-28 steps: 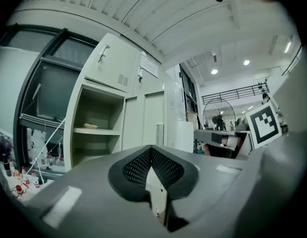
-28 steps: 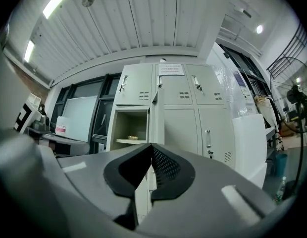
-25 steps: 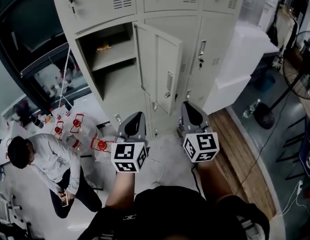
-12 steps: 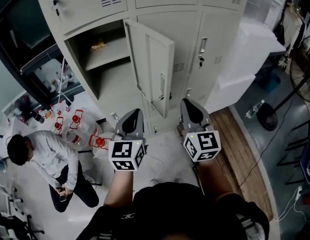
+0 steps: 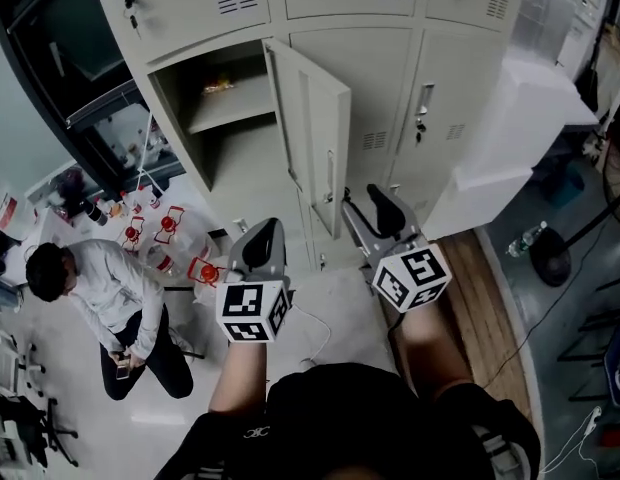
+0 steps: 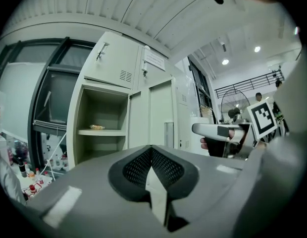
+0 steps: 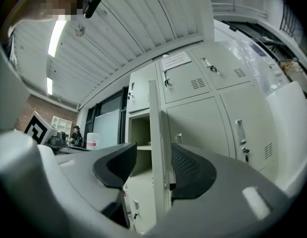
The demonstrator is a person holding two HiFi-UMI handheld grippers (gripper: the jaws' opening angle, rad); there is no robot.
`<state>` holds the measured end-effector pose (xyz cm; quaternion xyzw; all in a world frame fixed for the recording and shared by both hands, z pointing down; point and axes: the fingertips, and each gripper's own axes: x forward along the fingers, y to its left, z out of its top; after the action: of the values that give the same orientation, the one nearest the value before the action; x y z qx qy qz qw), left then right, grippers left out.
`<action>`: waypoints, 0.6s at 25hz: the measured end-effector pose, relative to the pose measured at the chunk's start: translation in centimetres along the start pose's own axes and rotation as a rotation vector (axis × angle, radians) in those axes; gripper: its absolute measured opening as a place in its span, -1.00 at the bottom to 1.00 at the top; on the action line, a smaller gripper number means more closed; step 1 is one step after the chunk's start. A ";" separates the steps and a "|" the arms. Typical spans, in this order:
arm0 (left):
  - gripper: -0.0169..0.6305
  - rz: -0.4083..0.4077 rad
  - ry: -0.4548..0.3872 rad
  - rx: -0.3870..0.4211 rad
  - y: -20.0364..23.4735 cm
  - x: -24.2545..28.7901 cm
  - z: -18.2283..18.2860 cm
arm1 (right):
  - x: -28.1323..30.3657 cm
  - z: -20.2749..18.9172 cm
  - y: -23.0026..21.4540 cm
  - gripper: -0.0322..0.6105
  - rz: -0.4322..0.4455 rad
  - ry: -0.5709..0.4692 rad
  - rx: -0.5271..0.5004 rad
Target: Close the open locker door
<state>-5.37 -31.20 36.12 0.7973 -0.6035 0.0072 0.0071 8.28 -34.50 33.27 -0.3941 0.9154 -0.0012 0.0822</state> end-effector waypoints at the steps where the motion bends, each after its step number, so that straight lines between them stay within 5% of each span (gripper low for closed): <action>1: -0.95 0.009 0.001 0.001 0.1 -0.1 -0.1 | 0.4 -0.3 0.1 -0.27 0.029 0.018 0.005; 15: -0.95 0.118 0.015 0.002 1.4 -2.7 -0.8 | 5.7 -1.6 -0.7 -0.28 0.205 0.136 -0.064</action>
<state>-7.46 -29.02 36.87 0.7603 -0.6493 0.0143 0.0105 4.69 -39.14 34.07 -0.3001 0.9538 0.0095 0.0071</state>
